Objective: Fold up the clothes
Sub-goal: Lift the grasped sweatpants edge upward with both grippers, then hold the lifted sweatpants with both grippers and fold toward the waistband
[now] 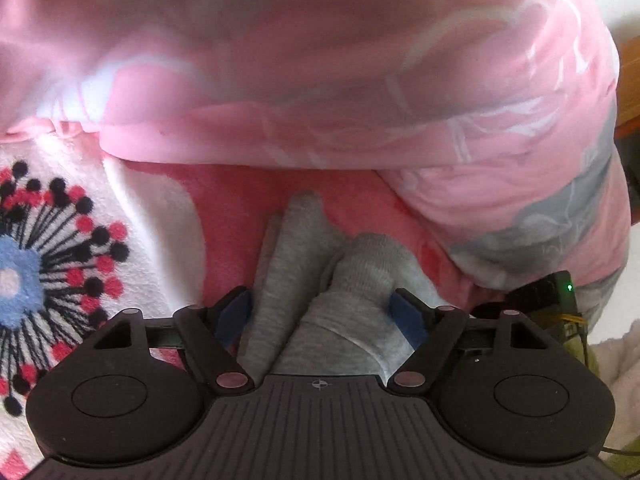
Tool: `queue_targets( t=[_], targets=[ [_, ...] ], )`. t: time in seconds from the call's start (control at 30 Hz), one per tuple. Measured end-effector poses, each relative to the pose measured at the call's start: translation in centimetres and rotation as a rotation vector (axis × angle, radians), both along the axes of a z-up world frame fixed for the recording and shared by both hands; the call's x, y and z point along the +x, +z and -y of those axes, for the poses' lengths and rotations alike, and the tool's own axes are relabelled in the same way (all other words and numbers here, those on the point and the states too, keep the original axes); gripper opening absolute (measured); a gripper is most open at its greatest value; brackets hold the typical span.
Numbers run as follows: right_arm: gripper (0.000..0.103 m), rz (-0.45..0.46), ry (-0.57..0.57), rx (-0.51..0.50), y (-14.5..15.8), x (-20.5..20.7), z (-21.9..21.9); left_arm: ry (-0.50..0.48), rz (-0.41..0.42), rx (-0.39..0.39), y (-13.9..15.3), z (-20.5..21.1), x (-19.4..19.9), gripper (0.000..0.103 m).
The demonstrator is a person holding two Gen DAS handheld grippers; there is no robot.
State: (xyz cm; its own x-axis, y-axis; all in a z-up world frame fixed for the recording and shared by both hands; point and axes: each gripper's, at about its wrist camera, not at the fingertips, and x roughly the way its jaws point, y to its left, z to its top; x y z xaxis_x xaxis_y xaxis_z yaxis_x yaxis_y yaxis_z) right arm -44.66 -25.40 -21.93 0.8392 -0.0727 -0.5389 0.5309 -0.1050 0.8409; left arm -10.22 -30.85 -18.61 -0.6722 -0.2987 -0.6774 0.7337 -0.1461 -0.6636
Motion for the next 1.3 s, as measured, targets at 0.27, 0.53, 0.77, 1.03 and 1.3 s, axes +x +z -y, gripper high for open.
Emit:
queue_targets(
  t=[0.27, 0.53, 0.77, 1.03, 1.3],
  targets=[
    [0.047, -0.009, -0.009, -0.028, 0.5, 0.1, -0.3, 0.019, 0.081, -0.073, 1.1, -2.0, -2.6, 0.066],
    [0.034, -0.042, 0.023, -0.208, 3.6, 0.6, -2.1, 0.107, 0.151, -0.165, 2.1, -4.7, -4.7, 0.054],
    [0.033, -0.072, 0.103, -0.437, 8.5, 2.3, -5.1, 0.149, 0.160, -0.257, 6.4, -8.4, -3.6, 0.051],
    [0.033, -0.083, 0.219, -0.693, 13.3, 3.6, -9.7, 0.223, 0.177, -0.350, 10.4, -13.7, -2.4, 0.051],
    [0.033, -0.068, 0.329, -0.845, 16.4, 5.6, -13.6, 0.321, 0.184, -0.401, 12.6, -19.1, -0.7, 0.051]
  ],
)
